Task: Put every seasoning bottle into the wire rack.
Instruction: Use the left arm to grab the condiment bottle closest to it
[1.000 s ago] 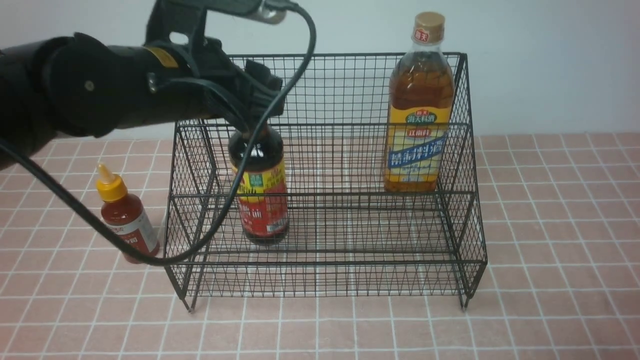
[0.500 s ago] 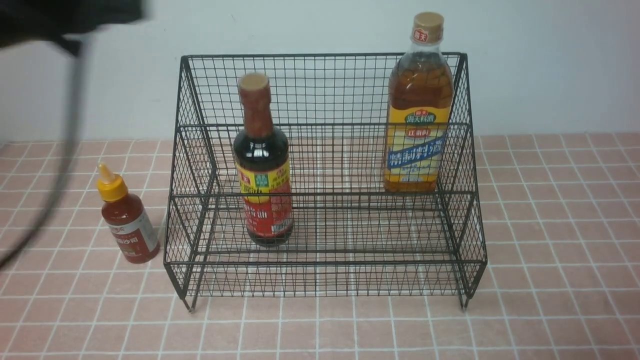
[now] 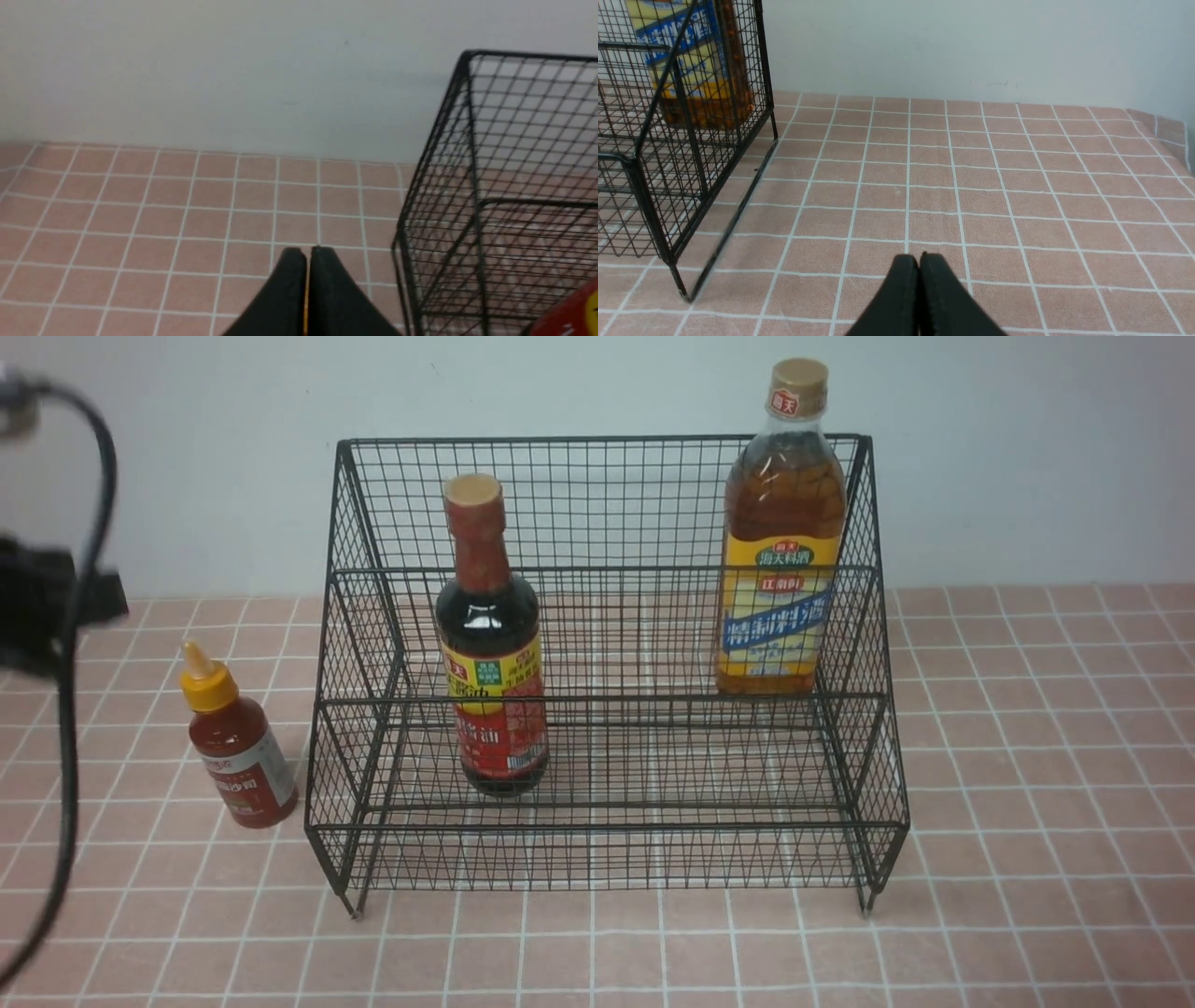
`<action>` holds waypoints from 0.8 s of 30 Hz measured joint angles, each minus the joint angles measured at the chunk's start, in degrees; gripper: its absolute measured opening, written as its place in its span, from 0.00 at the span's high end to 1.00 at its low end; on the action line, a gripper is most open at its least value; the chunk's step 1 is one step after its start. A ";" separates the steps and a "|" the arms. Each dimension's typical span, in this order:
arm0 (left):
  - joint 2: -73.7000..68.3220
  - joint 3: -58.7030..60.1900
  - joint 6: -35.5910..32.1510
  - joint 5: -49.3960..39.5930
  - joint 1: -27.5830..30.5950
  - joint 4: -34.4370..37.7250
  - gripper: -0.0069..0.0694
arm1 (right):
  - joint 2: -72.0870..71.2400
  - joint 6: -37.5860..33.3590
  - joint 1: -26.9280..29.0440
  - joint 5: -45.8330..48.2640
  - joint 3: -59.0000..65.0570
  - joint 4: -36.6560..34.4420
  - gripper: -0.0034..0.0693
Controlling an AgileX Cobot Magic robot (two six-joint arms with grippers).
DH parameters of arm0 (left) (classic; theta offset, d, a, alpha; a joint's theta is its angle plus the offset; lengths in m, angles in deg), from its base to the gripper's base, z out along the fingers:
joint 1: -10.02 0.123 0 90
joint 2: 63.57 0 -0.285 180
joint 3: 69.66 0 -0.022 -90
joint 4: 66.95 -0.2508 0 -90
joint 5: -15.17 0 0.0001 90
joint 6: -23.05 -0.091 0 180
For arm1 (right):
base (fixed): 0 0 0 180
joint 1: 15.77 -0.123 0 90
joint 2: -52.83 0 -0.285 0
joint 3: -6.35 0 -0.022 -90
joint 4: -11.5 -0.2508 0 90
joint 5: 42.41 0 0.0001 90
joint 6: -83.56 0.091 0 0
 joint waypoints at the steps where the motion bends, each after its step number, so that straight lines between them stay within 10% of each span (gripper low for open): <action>1: 0.00 2.49 0.00 2.28 0.00 0.68 0.92 | 0.00 0.00 0.00 0.00 0.00 0.00 0.97; 10: -2.62 10.35 -0.07 17.61 -2.96 0.95 0.89 | 0.00 0.00 0.00 0.00 0.00 0.00 0.97; 24: 1.77 10.53 -0.13 14.31 -12.71 0.62 0.78 | 0.00 0.00 0.00 0.00 0.00 0.00 0.97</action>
